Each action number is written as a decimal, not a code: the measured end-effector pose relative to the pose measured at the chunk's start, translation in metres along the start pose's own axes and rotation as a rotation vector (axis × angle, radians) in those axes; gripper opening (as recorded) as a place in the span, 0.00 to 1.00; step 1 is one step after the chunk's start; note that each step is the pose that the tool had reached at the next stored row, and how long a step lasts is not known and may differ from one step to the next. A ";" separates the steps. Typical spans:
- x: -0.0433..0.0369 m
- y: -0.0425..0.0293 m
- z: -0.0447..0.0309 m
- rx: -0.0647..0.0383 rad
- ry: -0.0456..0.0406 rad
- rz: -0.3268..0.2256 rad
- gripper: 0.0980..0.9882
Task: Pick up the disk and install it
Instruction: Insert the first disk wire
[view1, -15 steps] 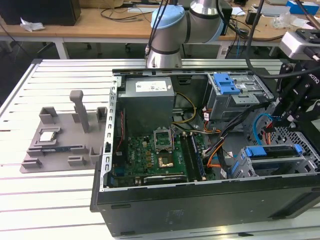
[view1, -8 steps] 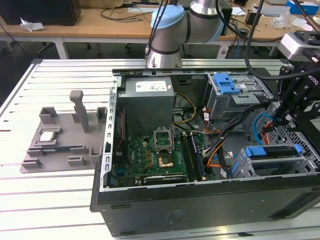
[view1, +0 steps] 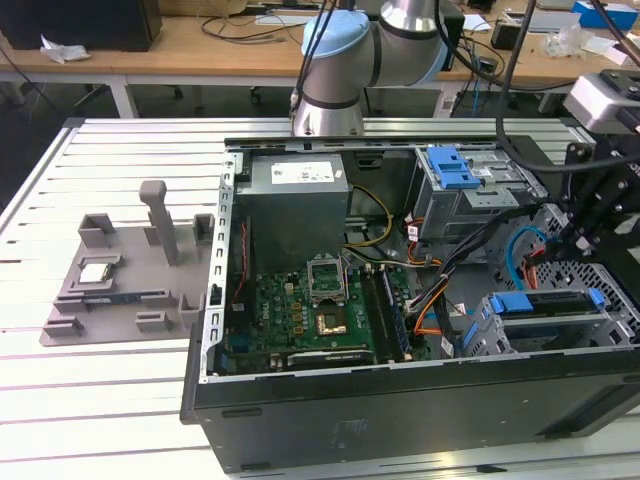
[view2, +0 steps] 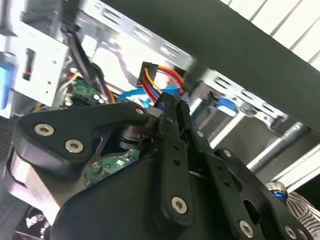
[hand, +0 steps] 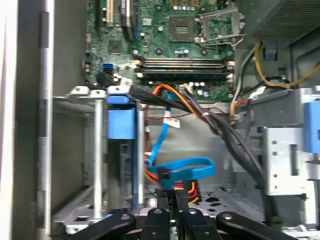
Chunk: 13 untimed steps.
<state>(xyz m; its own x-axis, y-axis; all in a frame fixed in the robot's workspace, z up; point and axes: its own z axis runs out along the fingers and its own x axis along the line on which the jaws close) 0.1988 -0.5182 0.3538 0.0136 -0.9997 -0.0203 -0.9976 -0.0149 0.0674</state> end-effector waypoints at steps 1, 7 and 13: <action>0.0030 0.0002 0.0000 0.000 0.0003 0.000 0.08; 0.0239 0.0033 0.0014 0.000 0.0081 0.001 0.08; 0.0279 0.0036 0.0060 0.000 0.0089 0.001 0.08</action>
<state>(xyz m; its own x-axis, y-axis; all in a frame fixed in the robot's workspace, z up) 0.1952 -0.5460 0.3474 0.0136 -0.9998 -0.0114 -0.9976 -0.0143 0.0676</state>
